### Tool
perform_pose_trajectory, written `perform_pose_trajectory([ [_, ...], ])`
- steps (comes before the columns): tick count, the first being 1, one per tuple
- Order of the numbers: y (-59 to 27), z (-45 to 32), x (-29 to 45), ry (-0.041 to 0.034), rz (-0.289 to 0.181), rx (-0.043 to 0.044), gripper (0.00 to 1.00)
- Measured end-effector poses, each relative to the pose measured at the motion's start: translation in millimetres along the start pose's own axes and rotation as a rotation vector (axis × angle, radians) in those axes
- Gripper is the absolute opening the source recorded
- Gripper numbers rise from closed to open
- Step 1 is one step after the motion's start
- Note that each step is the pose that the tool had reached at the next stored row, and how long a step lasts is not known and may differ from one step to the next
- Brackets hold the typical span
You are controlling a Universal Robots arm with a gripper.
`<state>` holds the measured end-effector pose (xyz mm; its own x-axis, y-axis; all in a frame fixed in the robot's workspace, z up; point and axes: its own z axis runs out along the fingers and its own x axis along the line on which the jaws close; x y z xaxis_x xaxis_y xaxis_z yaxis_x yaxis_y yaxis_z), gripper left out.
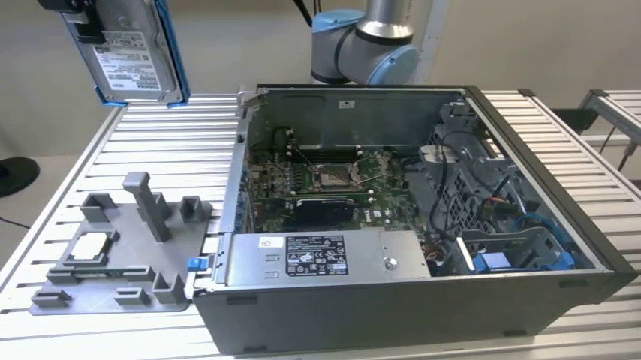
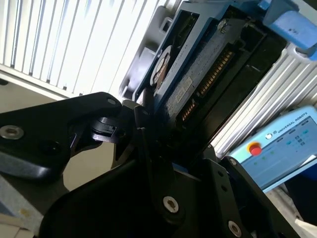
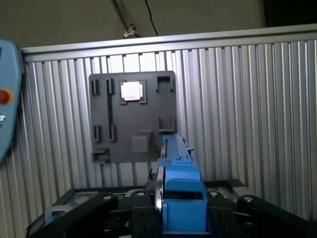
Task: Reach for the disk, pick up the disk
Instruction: 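Pick up the disk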
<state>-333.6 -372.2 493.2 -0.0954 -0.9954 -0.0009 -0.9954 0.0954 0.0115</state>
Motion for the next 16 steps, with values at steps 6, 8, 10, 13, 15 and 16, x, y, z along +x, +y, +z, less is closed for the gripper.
perform_pose_trajectory([
  [6,-15.4,-0.1,-1.5,0.0001,0.0,-0.0013,0.0],
  [8,-20.6,-0.2,-2.0,0.0002,0.0,-0.0018,0.0],
  [10,-25.5,-0.3,-2.4,0.0002,0.0,-0.0022,0.0],
  [13,-33.3,-0.4,-3.2,0.0003,0.0,-0.0028,0.0],
  [15,-38.1,-0.4,-3.7,0.0003,0.0,-0.0032,0.0],
  [16,-40.7,-0.5,-3.9,0.0003,0.0,-0.0034,0.0],
])
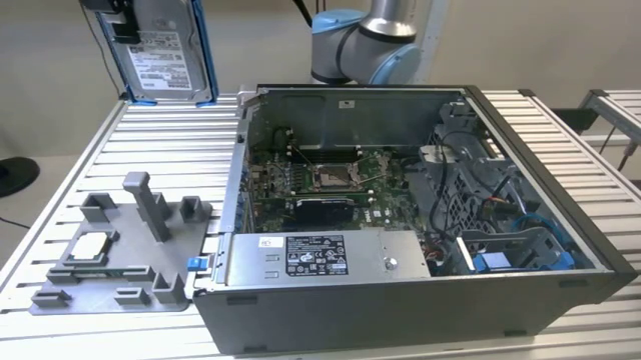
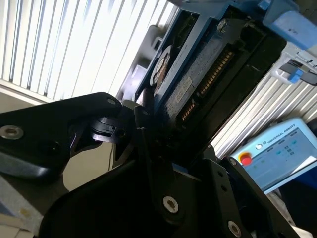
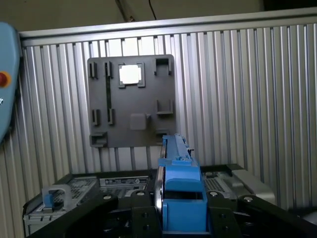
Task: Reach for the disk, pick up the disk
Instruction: 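Pick up the disk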
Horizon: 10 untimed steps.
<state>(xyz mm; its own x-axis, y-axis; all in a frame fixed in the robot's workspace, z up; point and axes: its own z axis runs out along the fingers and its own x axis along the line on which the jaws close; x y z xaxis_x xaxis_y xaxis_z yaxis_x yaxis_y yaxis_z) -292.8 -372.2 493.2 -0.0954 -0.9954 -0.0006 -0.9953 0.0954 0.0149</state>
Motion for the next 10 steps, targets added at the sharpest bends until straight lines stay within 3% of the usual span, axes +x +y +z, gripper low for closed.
perform_pose_trajectory([
  [10,-23.9,-0.3,-2.3,0.0002,0.0,-0.0019,0.0],
])
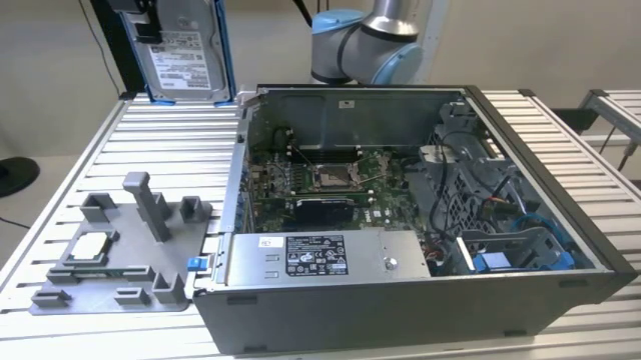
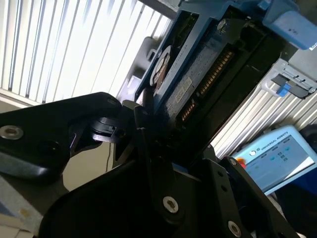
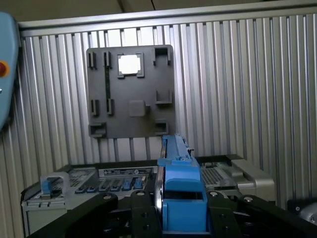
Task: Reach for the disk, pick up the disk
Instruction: 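Pick up the disk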
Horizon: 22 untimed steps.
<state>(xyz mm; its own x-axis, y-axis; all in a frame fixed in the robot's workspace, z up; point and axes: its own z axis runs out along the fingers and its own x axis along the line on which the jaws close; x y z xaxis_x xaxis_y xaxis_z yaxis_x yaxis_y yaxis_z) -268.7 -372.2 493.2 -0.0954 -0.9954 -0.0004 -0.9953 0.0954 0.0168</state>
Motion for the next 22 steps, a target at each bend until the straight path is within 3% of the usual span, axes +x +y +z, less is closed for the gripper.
perform_pose_trajectory([
  [22,-53.7,-0.9,-5.1,0.0005,0.0,-0.0044,0.0],
])
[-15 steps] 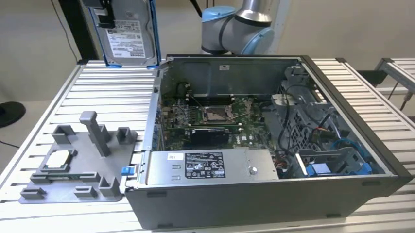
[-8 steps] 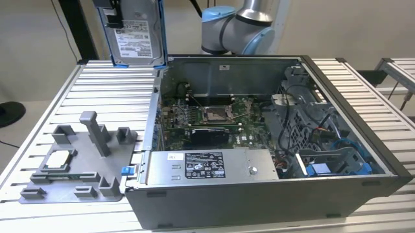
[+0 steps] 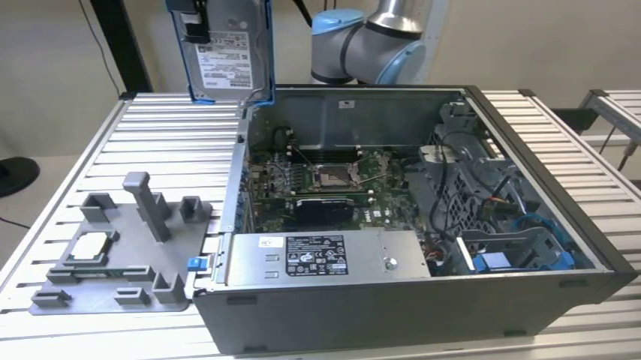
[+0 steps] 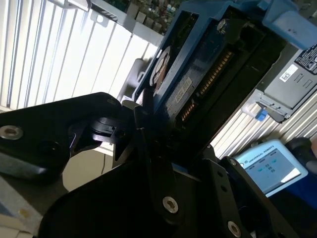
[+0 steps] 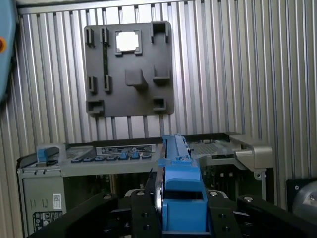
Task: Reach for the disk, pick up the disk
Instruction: 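Pick up the disk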
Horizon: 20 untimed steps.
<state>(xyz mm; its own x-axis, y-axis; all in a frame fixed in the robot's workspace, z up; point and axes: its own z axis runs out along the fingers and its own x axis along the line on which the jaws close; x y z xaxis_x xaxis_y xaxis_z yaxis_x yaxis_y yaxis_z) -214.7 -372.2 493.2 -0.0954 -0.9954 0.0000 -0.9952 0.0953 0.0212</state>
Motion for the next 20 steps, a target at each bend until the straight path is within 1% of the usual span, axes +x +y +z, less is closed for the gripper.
perform_pose_trajectory([
  [5,-12.3,-0.2,-1.2,0.0001,0.0,-0.001,0.0],
  [7,-21.8,-0.5,-2.1,0.0001,0.0,-0.0017,0.0],
  [20,-50.9,-1.0,-4.9,0.0002,0.0,-0.0034,0.0],
])
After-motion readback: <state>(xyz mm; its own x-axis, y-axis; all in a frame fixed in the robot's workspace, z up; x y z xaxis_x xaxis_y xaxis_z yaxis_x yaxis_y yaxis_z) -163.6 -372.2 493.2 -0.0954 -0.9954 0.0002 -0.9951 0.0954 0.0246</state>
